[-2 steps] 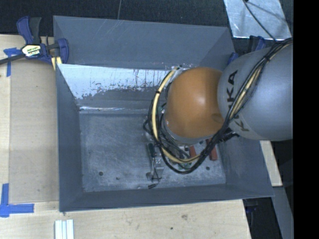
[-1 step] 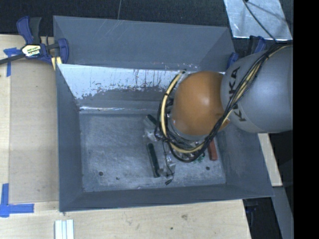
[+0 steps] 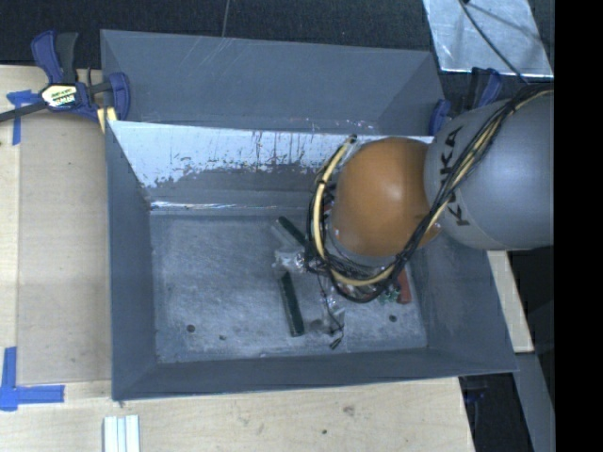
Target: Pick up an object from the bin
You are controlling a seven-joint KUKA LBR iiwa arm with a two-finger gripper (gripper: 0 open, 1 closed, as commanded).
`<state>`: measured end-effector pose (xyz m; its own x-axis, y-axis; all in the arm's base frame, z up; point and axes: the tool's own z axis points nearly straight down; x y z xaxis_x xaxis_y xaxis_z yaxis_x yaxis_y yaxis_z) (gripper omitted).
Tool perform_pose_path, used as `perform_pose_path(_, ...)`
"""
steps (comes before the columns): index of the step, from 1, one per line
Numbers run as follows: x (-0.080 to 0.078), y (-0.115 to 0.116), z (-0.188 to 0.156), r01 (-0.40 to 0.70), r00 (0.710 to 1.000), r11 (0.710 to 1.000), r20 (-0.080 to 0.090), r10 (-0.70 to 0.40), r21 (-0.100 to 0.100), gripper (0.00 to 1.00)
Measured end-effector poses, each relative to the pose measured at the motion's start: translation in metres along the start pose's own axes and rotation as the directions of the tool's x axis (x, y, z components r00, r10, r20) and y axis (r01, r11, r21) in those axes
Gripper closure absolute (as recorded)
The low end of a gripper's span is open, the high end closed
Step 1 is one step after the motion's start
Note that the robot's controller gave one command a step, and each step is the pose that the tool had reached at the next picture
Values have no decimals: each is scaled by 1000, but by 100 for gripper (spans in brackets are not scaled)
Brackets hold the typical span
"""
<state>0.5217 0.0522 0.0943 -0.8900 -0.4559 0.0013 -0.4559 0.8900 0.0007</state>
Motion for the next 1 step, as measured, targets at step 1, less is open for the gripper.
perform_pose_path(1, -26, 15, -5, 383, 924, 924, 7, -383, 4, 0)
